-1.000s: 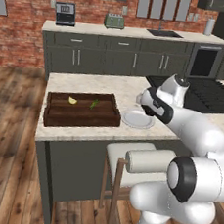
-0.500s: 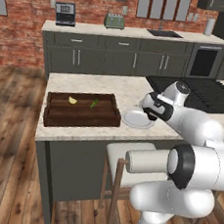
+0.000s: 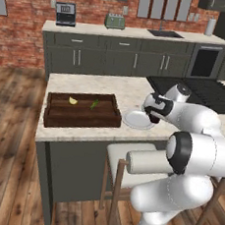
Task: Create a steak meal by picking up the steak and asparagus from the tray and placing them on the plate. Leave the lemon wedge on the tray.
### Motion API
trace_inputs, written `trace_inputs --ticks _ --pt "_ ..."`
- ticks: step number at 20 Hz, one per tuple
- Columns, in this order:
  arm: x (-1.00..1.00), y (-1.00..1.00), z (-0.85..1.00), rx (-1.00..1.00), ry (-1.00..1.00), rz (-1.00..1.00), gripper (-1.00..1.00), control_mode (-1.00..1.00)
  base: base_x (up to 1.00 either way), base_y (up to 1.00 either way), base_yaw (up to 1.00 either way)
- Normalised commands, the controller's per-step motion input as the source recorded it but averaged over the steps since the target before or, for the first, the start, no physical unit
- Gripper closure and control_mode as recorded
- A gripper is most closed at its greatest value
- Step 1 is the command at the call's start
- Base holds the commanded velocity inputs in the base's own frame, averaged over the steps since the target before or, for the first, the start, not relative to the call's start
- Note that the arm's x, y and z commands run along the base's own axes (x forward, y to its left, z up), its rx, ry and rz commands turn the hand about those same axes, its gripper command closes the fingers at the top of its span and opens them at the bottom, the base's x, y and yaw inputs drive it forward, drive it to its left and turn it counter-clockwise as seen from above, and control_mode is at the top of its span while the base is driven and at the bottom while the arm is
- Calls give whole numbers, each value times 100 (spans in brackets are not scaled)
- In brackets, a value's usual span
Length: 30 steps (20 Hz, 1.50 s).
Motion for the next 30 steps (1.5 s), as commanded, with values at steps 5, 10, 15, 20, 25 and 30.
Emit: trace_inputs --ticks 5,10,15,20,25,30 --pt "25 0 -24 0 4 0 100 -100 0 0 0" --pt "35 -3 -18 0 6 0 100 -100 0 0 0" --pt "33 -6 -19 0 6 0 100 -100 0 0 0" --pt "29 -3 -22 0 5 0 100 -100 0 0 0" --pt "24 -1 -25 0 3 0 100 -100 0 0 0" --pt "24 0 -25 0 3 0 100 -100 0 0 0"
